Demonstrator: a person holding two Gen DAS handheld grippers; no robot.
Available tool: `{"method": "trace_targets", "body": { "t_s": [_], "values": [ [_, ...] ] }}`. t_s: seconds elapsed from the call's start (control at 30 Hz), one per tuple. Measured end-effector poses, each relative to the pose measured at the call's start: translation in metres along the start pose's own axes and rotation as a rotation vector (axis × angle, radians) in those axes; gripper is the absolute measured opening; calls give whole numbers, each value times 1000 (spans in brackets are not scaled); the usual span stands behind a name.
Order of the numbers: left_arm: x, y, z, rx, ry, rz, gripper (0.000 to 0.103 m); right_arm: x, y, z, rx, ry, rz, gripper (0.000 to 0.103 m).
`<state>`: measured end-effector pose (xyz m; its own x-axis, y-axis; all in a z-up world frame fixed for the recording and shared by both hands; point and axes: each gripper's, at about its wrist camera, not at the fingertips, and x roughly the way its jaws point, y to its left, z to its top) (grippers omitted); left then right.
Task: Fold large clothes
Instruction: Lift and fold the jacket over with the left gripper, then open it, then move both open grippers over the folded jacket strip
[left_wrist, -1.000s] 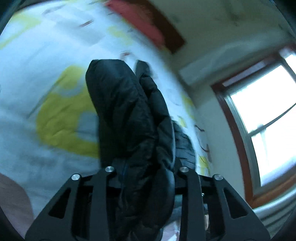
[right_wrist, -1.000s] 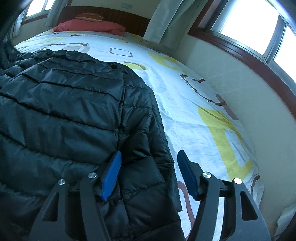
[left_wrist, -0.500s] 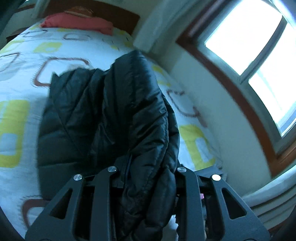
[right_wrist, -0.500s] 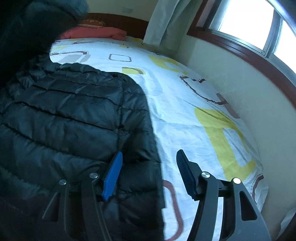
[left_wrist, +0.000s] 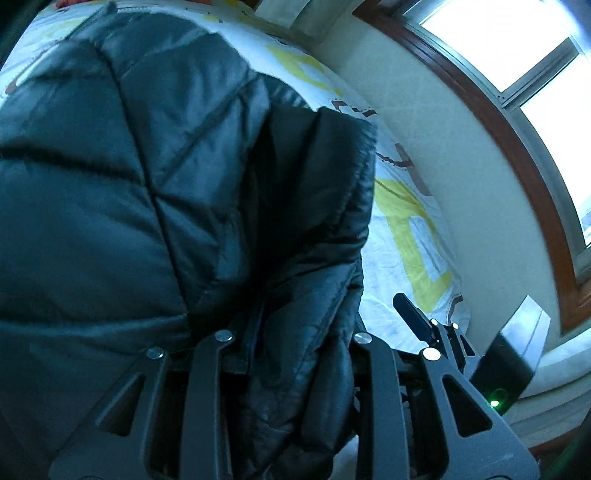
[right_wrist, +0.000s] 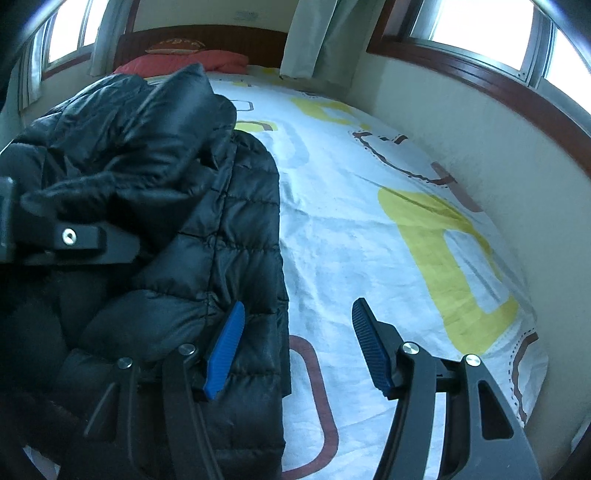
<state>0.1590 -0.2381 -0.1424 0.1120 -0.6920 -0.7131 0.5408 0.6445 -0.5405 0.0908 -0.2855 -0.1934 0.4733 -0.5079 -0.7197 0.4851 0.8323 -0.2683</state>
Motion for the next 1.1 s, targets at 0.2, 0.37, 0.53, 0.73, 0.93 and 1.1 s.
{"method": "trace_targets", "body": {
  "t_s": [0.2, 0.37, 0.53, 0.73, 0.93, 1.1],
  "values": [
    [1, 0, -5, 18, -23, -16, 25, -3, 1, -1, 5, 4, 2, 61],
    [-16, 0, -9, -1, -32, -32, 25, -5, 2, -1, 0, 5, -6, 61],
    [-37, -15, -14, 19, -59, -33, 46, -6, 1, -1, 3, 7, -4, 61],
    [-75, -32, -20, -6, -120, -88, 64, -8, -4, -3, 26, 15, 4, 61],
    [-125, -28, -37, -38, -200, -100, 66, -12, 1, -5, 15, 12, -15, 61],
    [-157, 6, -51, -107, -273, -66, 66, -14, 2, -5, 8, 12, -30, 61]
  ]
}}
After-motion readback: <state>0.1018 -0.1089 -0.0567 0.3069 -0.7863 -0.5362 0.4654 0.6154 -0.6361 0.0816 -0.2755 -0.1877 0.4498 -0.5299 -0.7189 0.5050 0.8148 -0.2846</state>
